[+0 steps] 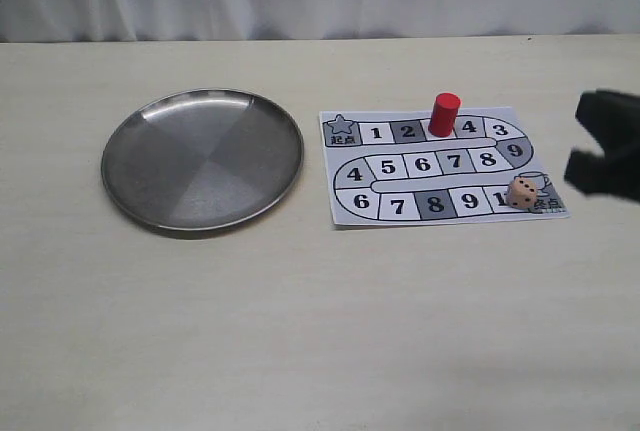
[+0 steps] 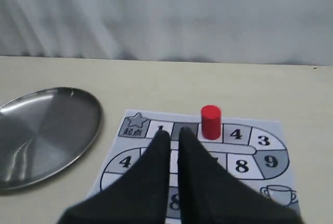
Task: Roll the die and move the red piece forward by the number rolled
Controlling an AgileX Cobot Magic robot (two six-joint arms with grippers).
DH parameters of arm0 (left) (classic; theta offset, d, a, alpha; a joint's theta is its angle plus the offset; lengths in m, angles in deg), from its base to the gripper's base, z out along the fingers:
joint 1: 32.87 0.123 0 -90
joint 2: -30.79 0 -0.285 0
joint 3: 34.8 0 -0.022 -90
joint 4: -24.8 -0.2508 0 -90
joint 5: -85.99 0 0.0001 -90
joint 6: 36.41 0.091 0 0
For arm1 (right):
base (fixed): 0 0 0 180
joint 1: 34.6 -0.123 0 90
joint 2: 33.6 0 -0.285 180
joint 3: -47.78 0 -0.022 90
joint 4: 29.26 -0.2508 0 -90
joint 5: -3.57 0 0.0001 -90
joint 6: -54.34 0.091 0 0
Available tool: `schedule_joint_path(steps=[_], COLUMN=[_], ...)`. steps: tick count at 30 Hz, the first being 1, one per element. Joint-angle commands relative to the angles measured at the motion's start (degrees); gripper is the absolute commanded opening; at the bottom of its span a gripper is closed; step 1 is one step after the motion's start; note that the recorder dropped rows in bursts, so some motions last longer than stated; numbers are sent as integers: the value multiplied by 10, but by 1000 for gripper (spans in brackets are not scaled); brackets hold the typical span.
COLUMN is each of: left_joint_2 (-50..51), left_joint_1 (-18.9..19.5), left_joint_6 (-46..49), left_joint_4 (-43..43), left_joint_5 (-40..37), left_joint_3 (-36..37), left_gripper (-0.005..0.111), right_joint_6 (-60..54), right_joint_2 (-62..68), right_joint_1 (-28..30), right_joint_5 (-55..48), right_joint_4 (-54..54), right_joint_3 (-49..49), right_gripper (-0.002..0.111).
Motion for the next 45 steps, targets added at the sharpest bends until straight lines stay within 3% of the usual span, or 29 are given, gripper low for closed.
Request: schedule_joint_path(steps=[1, 7, 15, 21, 26, 37, 45], left_joint_2=[-1, -1, -1, -1, -1, -1, -1], left_joint_1=[-1, -1, -1, -1, -1, -1, -1], left_joint_6=[-1, -1, -1, -1, -1, -1, -1], left_joint_4=[0, 0, 0, 0, 0, 0, 0], left_joint_5=[5, 5, 5, 5, 5, 5, 5], left_joint_3=[1, 1, 1, 1, 1, 1, 1], left_gripper=[0, 0, 0, 0, 0, 0, 0], right_joint_6=[1, 2, 5, -3, -170, -183, -182], right_joint_2=[-92, -209, -331, -342, -342, -352, -432], right_joint_1=[3, 3, 3, 3, 3, 5, 131], right_joint_5=[45, 18, -11, -63, -69, -70, -70], right_joint_4=[0, -18, -43, -81, -237, -245, -245], right_joint_3=[-104, -185, -221, -221, -221, -221, -221], right_gripper=[5, 5, 5, 5, 5, 5, 5])
